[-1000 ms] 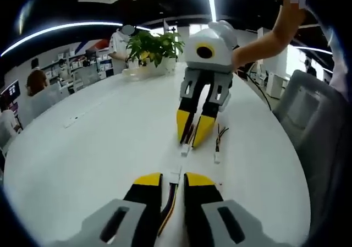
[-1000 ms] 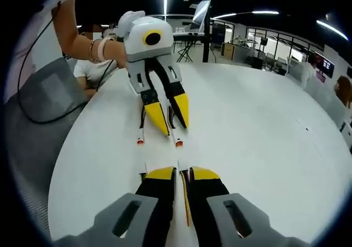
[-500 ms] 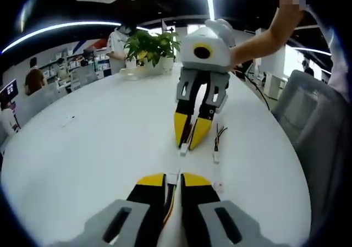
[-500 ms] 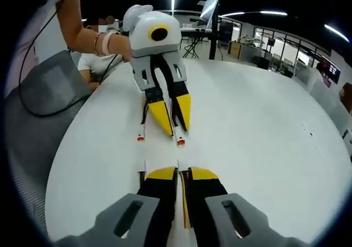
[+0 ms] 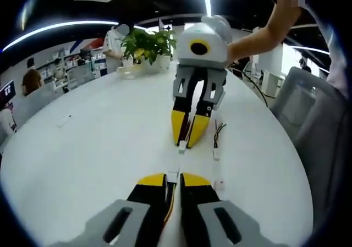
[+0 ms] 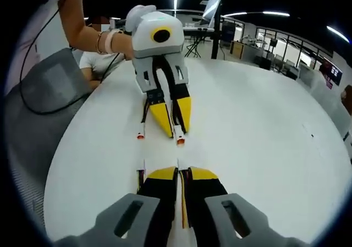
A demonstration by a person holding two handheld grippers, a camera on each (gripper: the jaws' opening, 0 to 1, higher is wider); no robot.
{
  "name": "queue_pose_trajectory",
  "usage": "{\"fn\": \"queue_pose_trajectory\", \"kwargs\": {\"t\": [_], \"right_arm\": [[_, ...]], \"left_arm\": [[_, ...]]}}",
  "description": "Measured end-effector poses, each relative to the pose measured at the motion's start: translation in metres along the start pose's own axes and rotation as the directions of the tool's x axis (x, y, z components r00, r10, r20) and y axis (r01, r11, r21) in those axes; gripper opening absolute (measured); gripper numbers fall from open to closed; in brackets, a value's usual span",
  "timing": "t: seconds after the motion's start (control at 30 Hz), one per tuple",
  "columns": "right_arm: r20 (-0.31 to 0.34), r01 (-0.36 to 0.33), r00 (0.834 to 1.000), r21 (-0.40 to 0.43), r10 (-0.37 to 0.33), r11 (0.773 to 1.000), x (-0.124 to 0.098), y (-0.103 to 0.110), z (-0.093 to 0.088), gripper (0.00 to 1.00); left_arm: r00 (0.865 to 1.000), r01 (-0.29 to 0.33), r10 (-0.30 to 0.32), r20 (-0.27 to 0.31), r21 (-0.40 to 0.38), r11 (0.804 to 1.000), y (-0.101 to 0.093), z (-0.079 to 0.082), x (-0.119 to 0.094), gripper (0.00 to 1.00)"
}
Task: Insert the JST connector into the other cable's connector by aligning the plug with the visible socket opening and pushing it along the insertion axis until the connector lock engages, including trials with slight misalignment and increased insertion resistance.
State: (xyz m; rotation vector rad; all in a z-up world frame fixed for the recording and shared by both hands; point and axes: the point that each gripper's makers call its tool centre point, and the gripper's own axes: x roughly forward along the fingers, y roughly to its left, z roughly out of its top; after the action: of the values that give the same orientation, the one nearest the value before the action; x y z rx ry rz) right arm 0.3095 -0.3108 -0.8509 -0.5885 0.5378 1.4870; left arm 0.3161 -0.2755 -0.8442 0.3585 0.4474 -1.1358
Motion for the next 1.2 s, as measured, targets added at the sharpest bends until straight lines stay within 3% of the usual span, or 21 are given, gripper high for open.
{"fn": "queue_pose_trajectory", "kwargs": {"t": [0.77, 1.2], "right_arm": [[0.03, -0.008, 1.0, -0.01, 0.008, 1.0, 0.0, -0.003, 0.007, 0.04], [0.036, -0.01, 0.999, -0.029, 0.011, 1.0, -0.013, -0.007, 0.021, 0.04]], "left_arm": [[1.0, 0.017, -0.017, 0.003, 0.02, 1.0, 0.0, 0.002, 0.0, 0.0], [0.998, 0.055, -0.056, 0.003, 0.072, 0.996, 0.003, 0.027, -0.007, 0.0]]}}
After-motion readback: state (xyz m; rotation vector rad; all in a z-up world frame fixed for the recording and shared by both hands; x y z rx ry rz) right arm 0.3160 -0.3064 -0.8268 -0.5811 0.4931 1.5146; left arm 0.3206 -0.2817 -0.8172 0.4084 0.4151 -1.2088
